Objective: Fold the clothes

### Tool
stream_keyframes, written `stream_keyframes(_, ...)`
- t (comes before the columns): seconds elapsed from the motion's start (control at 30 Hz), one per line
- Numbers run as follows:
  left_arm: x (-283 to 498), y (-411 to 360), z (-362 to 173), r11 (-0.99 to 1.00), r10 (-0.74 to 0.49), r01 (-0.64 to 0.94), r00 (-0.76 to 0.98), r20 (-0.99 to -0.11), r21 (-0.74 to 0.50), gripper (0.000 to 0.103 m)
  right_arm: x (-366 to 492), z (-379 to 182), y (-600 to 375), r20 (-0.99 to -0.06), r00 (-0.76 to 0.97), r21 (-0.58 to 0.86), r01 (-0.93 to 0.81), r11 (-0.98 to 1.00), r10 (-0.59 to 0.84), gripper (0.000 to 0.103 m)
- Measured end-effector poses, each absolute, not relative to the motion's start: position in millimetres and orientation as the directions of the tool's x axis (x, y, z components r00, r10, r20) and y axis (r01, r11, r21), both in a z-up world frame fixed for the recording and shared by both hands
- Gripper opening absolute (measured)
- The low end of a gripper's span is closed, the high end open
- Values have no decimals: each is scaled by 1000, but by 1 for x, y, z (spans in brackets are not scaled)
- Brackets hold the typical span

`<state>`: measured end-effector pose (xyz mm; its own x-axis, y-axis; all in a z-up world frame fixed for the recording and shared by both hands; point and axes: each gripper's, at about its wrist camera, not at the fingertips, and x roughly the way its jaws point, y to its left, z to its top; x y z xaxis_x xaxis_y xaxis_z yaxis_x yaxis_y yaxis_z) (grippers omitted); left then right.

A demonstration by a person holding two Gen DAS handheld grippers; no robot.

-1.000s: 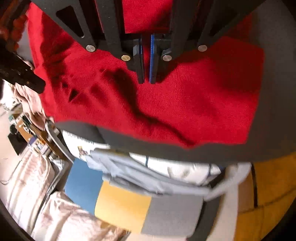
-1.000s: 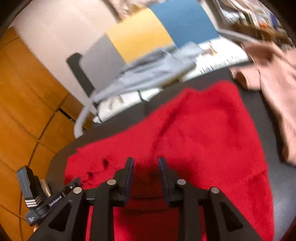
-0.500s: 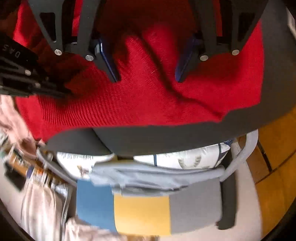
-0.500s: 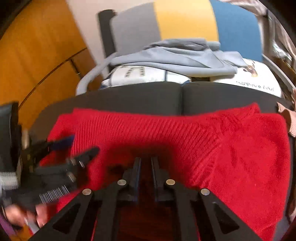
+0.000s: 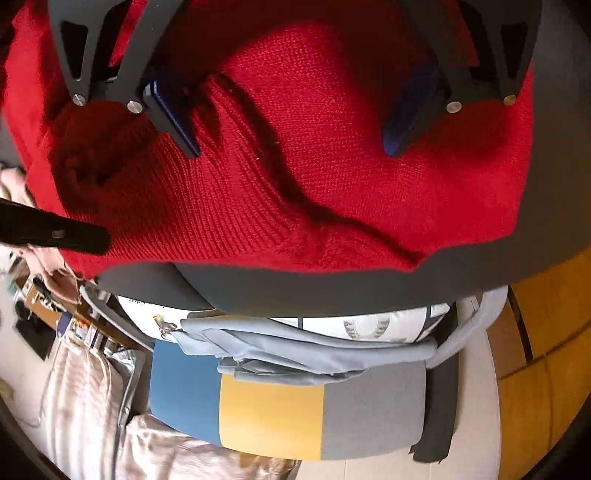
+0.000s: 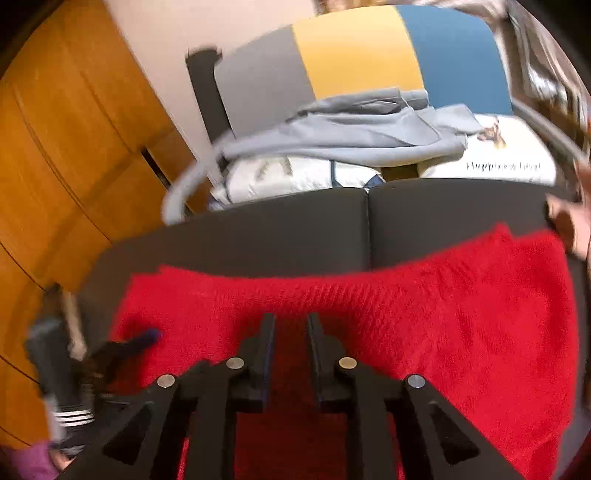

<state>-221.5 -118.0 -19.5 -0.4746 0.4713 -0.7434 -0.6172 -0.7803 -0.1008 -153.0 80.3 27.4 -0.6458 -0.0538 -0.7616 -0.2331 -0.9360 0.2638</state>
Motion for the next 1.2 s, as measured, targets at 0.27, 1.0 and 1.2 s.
stream_keyframes(0.27, -219, -117, -23, -779, 473, -619, -477, -741, -98, 103, -110, 6, 95, -710, -702, 287, -217, -933, -55, 15)
stream_keyframes(1.0, -218, -120, -13, -786, 458, -611, -477, -750, -91, 103, -76, 23, 97, -722, -678, 120, -317, -941, 137, 27)
stream_keyframes(1.2, -170, -164, 1, -802, 446, -589, -483, -754, -97, 103, -3, 30, 66, -754, -650, 181, -348, -920, 98, 28)
